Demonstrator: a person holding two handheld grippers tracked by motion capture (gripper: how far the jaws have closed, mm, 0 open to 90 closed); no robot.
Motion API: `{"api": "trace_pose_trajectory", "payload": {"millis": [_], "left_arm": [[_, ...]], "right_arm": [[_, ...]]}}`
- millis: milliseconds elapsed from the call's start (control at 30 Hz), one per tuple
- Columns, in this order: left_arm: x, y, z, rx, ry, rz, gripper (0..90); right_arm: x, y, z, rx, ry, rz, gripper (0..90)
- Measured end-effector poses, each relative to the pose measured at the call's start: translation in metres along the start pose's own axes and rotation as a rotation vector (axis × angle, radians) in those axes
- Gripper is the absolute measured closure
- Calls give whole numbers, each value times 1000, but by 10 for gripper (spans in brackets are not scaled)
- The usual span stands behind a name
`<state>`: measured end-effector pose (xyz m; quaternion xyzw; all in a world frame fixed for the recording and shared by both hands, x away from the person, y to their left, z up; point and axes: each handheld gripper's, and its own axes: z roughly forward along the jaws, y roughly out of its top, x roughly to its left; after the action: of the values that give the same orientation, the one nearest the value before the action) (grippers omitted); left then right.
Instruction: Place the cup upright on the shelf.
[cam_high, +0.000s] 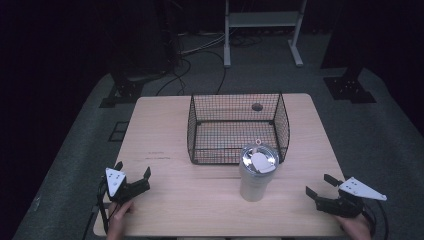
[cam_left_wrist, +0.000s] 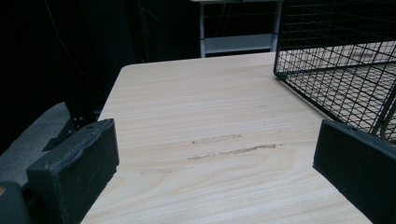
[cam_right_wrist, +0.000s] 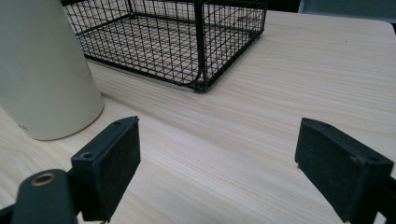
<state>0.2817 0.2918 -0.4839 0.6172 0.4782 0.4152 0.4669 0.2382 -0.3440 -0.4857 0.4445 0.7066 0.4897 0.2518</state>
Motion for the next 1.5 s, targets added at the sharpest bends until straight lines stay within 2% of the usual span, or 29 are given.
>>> {"api": "trace_pose_trajectory", "payload": {"millis": [133, 167, 267, 367, 467, 600, 933, 1033, 1200, 1233, 1267, 1300, 1500], "left_arm": [[0, 0, 0, 0, 2, -1, 0], [0, 0, 0, 1, 6, -2, 0], [0, 0, 0, 2, 5, -3, 0], [0, 0, 0, -3, -3, 1, 0], [0, 0, -1, -4, 0, 2, 0], [0, 0, 0, -3, -1, 3, 0], [0, 0, 0, -3, 1, 3, 0], [0, 0, -1, -4, -2, 2, 0], [1, 0, 0, -2, 2, -2, 0], [0, 0, 0, -2, 1, -1, 0], [0, 0, 0, -2, 1, -1, 0], [0, 0, 0, -4, 0, 3, 0], [0, 0, 0, -4, -2, 1, 0]], "right_arm": [[2, 1, 0, 2, 5, -13, 135], [5, 3, -1, 0, 1, -33, 136], [8, 6, -2, -2, 6, -45, 136], [13, 16, -3, -9, 25, -83, 135], [17, 22, -3, -35, 75, -66, 135], [22, 26, -2, -35, 88, -89, 134], [43, 40, 4, -16, 134, -171, 134], [51, 46, 5, -23, 170, -185, 132], [58, 50, 8, -12, 198, -207, 130], [63, 52, 12, -6, 223, -217, 130], [63, 52, 12, -6, 223, -217, 130], [69, 54, 15, 6, 237, -238, 125], [81, 56, 27, 19, 284, -260, 112]]}}
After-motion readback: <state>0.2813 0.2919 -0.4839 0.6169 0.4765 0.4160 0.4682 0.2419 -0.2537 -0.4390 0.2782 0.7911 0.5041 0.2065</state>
